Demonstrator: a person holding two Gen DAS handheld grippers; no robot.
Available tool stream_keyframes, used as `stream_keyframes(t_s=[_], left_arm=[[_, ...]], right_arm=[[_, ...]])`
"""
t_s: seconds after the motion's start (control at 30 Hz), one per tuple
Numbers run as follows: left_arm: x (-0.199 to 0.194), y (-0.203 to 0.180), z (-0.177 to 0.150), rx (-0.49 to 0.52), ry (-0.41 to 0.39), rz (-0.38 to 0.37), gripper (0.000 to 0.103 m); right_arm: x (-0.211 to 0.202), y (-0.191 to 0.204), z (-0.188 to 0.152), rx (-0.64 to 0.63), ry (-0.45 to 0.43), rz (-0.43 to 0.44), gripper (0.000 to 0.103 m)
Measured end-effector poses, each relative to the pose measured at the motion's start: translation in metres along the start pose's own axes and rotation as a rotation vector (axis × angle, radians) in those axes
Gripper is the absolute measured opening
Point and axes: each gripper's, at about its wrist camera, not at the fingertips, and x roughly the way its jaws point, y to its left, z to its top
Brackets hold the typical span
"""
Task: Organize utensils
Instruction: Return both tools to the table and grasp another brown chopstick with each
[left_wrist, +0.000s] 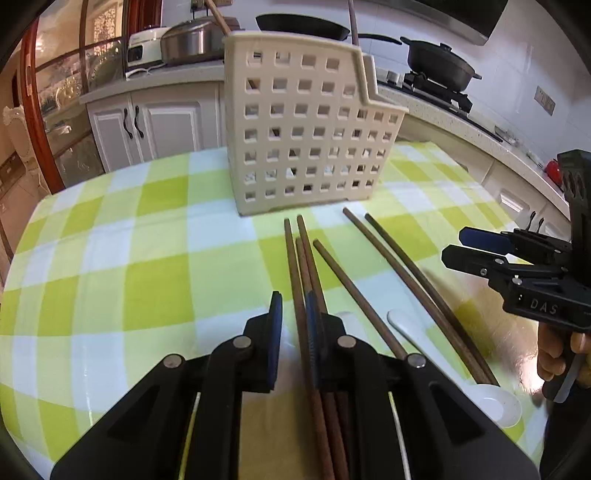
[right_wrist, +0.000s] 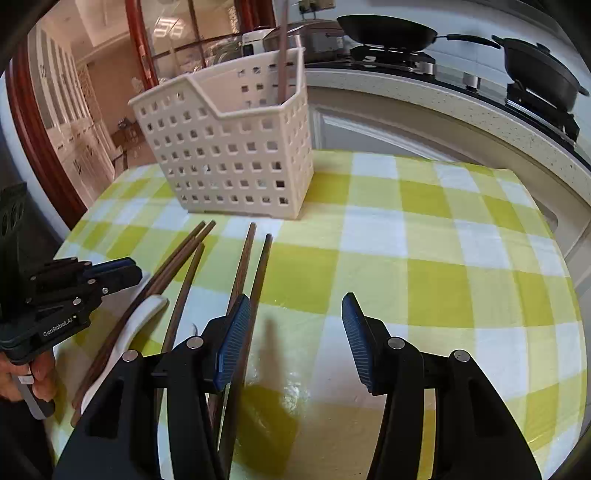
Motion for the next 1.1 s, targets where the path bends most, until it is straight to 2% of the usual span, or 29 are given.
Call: stream_keyframes(t_s=[0.27,0.43,0.57,0.67,0.73,0.83,1.03,1.1], left_arm=[[0.011,-0.003,-0.004,0.014,0.037,-0.001,0.014],[0.014,-0.007,-0.006,0.065,0.037,0.055,0.014],[0.013,-0.003,-0.005,0.064,0.038,0.07,0.013],[0.013,0.0,-0.005,0.055,0.037,0.069,0.013],[0.012,-0.001,-0.005,0.06,0.037,0.074,0.013],[0.013,-0.002,-0.005,0.067,0.036,0.081,0.013],[0.013,-0.004,-0.006,0.071,0.034,0.092,0.013],[0.013,-0.006,-0.007,0.075,0.03,0.104,0.013]], right_arm=[[0.006,-0.001,-0.002,-0.012,0.025,0.004,0.048],[0.01,0.006,-0.004,-0.035,0.042,0.017,0.048],[0.015,0.009,-0.006,-0.043,0.059,0.018,0.048],[0.019,0.011,-0.007,-0.053,0.071,0.011,0.043],[0.019,0.014,-0.008,-0.065,0.068,0.005,0.042],[0.02,0.019,-0.009,-0.096,0.06,-0.041,0.037],[0.02,0.018,-0.009,-0.099,0.056,-0.035,0.027],[0.02,0.02,-0.009,-0.104,0.055,-0.033,0.021]])
